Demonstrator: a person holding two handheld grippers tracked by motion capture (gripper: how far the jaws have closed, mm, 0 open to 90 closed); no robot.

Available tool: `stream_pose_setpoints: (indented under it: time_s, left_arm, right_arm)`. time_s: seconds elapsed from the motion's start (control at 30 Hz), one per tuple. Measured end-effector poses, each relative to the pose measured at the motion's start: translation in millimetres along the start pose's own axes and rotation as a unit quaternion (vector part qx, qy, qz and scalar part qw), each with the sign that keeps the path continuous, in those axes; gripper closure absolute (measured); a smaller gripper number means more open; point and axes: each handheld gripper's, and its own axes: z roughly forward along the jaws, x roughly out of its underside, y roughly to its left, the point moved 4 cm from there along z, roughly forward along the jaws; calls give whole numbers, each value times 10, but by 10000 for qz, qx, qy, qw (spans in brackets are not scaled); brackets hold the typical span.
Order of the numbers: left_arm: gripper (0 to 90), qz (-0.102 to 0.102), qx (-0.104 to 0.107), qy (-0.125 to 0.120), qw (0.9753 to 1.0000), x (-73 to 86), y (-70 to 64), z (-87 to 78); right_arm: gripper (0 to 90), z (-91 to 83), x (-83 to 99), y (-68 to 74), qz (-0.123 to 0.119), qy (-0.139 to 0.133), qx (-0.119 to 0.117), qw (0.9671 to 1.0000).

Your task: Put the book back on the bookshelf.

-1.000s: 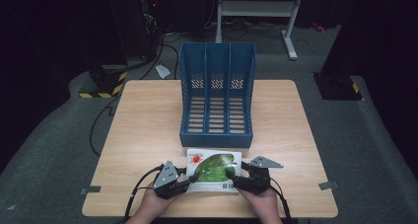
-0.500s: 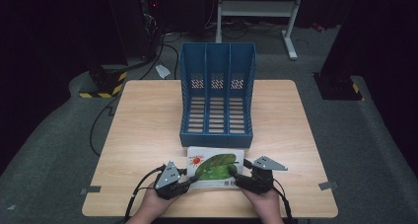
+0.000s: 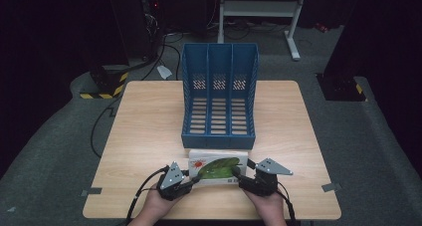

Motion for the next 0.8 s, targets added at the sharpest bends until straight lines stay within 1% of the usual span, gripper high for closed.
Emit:
stream_pose_setpoints:
  time_s: [0.17, 0.4, 0.53, 0.8]
  left_arm:
    - [687, 11, -84, 15, 10000, 0, 10, 16]
    - [689, 132, -197, 18, 9997, -13, 0, 54]
    - [689, 209, -245, 83, 9994, -6, -12, 84]
    - [661, 248, -279, 137, 9992, 16, -38, 76]
  right_arm:
    - [375, -12, -7, 9, -66, -40, 31, 10000]
    - [374, -35, -26, 11, -144, -122, 100, 9998]
    - [378, -58, -35, 4, -174, -183, 132, 9996]
    - [371, -84, -20, 15, -224, -202, 72, 9995]
